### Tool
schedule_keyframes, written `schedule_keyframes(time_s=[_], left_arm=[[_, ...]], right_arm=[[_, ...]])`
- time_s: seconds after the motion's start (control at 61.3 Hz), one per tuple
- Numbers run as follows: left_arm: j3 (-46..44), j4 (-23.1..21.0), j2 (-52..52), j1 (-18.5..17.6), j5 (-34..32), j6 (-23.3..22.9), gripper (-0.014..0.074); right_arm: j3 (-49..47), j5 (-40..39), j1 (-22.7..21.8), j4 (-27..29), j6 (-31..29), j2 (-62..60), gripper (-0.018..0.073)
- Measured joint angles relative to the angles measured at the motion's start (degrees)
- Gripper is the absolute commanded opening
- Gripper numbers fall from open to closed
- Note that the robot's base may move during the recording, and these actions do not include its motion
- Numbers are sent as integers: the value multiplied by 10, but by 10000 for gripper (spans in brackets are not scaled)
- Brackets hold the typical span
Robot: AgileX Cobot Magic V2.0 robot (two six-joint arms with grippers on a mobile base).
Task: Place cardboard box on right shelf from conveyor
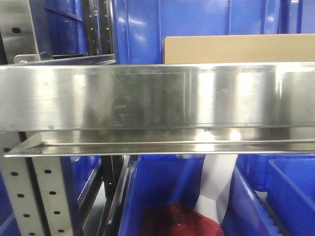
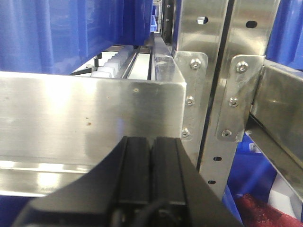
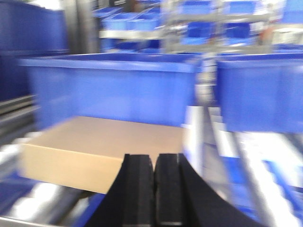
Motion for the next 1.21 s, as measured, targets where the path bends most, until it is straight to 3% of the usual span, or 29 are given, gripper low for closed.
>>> schedule_keyframes(time_s=[0.179,0.457,1.207], left_arm=[[0,0,0,0,0,0,-116],[0,0,0,0,0,0,-116],[0,0,0,0,0,0,-116]], right_arm=[[88,-4,-46,-1,0,-70,58],[217,-76,-57,-1,0,-140,58],[227,-85,-57,-2,0,-143,58]])
